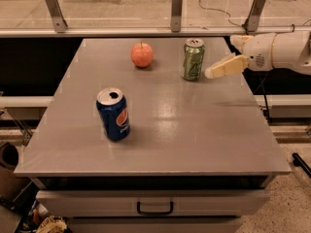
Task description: Pick green can
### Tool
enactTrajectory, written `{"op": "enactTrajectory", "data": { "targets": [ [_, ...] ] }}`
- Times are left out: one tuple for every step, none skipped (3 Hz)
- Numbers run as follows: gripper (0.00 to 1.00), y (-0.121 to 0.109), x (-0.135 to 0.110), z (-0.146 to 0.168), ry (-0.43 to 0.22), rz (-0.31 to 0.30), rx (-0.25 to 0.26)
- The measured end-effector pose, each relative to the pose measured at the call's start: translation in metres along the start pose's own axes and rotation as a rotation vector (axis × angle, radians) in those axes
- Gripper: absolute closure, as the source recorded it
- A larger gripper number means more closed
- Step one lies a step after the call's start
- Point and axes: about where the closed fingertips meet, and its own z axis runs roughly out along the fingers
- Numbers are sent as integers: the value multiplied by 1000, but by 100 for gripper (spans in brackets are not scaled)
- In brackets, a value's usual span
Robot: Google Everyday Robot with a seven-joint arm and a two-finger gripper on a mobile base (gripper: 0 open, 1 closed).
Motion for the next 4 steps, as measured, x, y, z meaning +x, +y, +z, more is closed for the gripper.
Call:
{"op": "enactTrajectory", "data": {
  "targets": [
    [0, 5, -4, 29, -54, 9, -47],
    [0, 3, -6, 52, -119, 28, -77],
    [0, 4, -4, 72, -165, 47, -108],
    [19, 6, -5, 74, -164, 47, -112]
  ]
}}
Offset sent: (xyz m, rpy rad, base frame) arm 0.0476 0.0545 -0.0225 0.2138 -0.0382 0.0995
